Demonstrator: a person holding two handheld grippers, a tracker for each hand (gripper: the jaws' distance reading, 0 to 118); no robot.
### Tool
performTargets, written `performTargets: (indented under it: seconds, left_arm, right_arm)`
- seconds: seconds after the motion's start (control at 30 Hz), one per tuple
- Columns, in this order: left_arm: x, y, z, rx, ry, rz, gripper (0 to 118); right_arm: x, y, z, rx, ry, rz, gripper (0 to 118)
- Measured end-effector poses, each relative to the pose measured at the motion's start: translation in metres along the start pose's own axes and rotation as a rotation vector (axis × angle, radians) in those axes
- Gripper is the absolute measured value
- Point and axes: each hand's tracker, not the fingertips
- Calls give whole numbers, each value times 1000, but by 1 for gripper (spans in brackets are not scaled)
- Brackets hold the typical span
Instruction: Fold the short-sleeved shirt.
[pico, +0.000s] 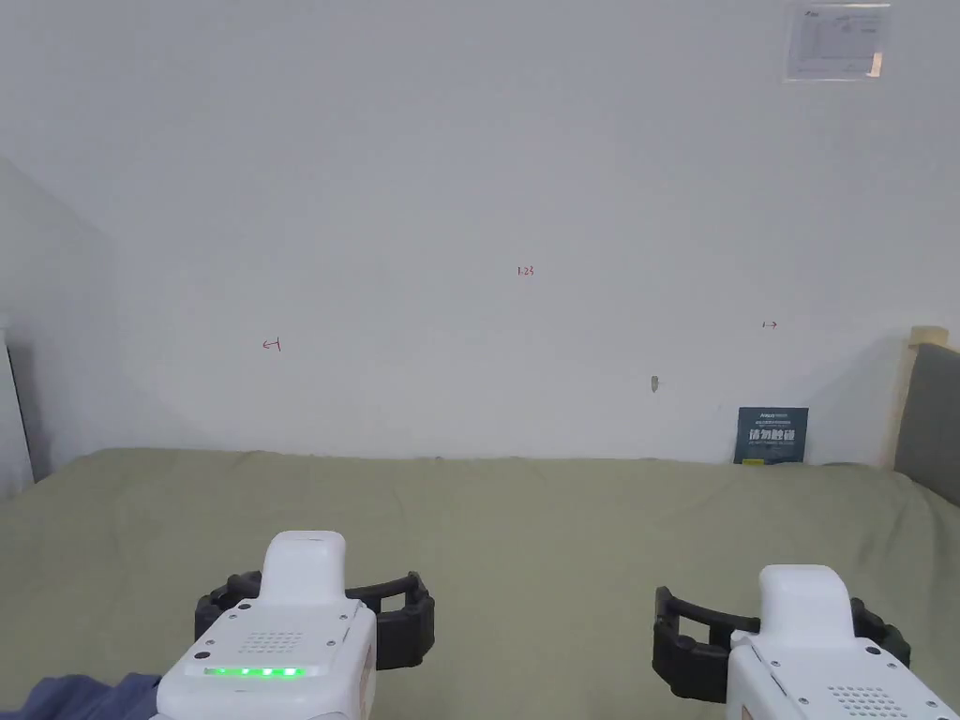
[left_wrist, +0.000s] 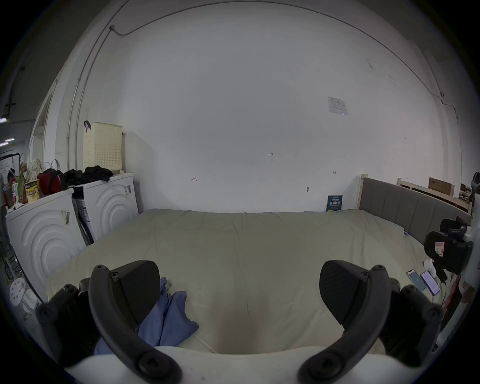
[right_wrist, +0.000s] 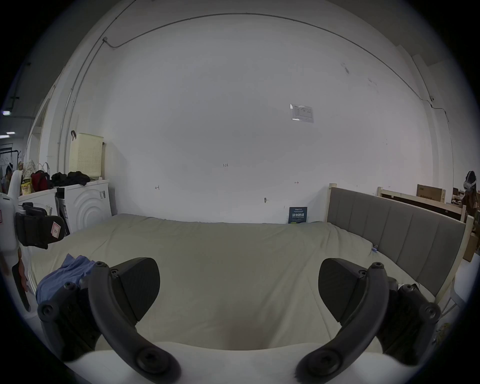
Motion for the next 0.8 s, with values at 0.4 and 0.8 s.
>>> performTargets:
  seconds: [0.4,0.8]
  left_arm:
    - [-5,-6,-10,-14,4,-5,0]
    - [-46,-22,-16,-46,88,5,0]
  right_arm:
    - [-10,-12,-7,-39,-39,52,0]
    - [-29,-5,-8,-63,45,34,0]
